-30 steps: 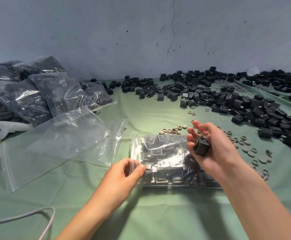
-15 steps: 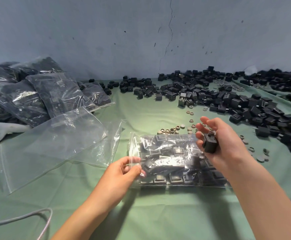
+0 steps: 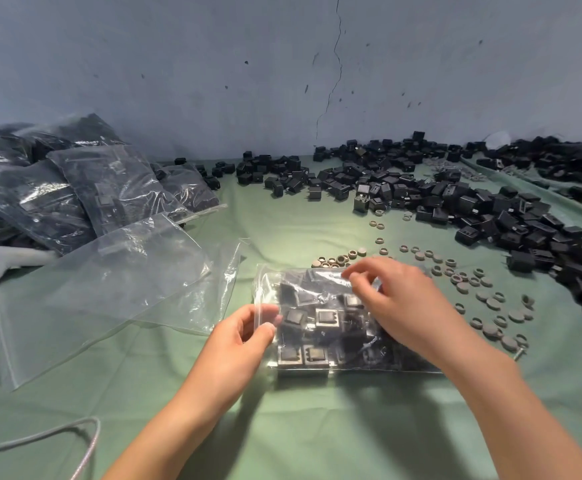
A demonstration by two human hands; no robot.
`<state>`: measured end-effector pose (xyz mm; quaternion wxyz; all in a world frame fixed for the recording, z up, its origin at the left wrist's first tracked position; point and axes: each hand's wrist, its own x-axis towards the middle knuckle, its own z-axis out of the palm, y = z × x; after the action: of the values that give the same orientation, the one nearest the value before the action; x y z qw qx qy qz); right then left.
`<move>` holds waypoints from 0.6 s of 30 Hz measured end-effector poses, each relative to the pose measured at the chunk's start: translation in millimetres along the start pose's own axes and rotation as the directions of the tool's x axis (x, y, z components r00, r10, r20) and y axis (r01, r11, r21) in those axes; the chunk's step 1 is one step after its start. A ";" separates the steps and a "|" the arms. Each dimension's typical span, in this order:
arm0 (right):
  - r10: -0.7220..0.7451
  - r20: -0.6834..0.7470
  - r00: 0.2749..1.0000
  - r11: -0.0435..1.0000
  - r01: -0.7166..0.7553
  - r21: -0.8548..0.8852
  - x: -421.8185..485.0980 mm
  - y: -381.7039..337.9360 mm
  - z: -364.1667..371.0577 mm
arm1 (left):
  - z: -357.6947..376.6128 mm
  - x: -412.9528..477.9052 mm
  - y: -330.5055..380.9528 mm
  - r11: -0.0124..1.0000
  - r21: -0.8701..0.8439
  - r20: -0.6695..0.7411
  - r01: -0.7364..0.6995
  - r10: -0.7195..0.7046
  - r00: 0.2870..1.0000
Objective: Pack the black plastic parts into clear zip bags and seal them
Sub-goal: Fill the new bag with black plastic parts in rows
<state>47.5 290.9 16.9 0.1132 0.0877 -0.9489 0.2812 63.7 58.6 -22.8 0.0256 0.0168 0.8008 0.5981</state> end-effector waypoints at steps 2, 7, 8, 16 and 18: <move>-0.032 0.078 0.996 0.996 0.039 -0.081 -1.0 -2.6 5.4 | 1.3 -0.1 0.9 1.000 -0.008 -0.012 -0.004 0.004 1.000; -0.091 0.155 0.984 0.975 0.120 -0.186 -3.5 -5.7 8.8 | 4.2 -3.1 1.6 0.999 -0.031 0.013 -0.008 0.009 1.000; -0.096 0.161 0.982 0.973 0.127 -0.194 -3.4 -5.9 8.9 | 4.4 -3.2 1.5 0.999 -0.037 0.014 -0.005 0.005 1.000; -0.010 -0.020 1.000 0.983 0.014 0.181 -1.3 -9.4 9.0 | 0.1 -0.7 2.3 0.989 -0.137 0.132 0.062 -0.043 0.990; 0.076 -0.066 0.995 0.917 -0.044 0.397 0.6 -12.8 4.9 | -1.1 1.1 2.2 0.993 -0.108 0.127 0.056 -0.042 0.991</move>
<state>49.1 277.6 19.6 0.1223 0.0685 -0.8697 0.4732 62.5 58.2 -20.4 0.0909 0.0329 0.7632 0.6389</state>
